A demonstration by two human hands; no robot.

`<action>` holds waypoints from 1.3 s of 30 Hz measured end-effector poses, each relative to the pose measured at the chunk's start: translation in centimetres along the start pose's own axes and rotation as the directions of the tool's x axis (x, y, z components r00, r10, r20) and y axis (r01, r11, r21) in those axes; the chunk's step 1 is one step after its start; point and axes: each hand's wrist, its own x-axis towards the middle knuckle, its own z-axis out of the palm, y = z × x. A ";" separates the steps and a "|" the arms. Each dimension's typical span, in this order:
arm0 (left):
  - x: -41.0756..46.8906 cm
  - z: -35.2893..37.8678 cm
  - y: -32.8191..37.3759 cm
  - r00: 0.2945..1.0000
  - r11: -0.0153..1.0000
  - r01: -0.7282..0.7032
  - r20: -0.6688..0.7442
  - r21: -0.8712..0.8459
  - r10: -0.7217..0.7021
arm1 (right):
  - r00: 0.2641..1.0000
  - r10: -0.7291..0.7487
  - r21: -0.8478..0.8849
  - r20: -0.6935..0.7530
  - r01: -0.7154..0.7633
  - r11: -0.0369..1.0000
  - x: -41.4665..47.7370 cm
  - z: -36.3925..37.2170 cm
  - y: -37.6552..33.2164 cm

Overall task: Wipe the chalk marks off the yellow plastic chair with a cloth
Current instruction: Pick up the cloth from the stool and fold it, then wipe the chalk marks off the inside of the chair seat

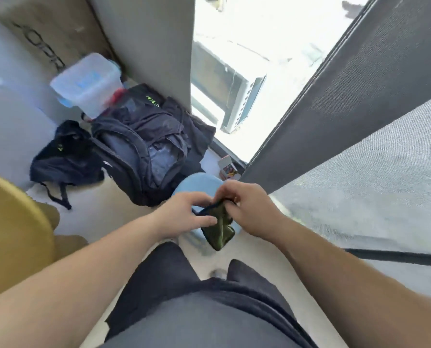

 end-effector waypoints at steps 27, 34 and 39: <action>-49.8 6.3 -16.1 0.443 0.887 0.410 -0.803 -0.213 -0.398 | 0.853 -0.364 -0.261 0.374 0.473 0.842 -12.8 32.1 -24.5; -63.7 4.0 -23.0 0.335 0.808 0.464 -0.772 -0.364 -0.540 | 0.857 -0.321 -0.110 0.402 0.393 0.913 -16.1 43.3 -35.9; -69.4 1.7 -27.6 0.258 0.777 0.455 -0.771 -0.435 -0.582 | 0.872 -0.292 -0.021 0.393 0.326 0.945 -15.3 49.6 -41.1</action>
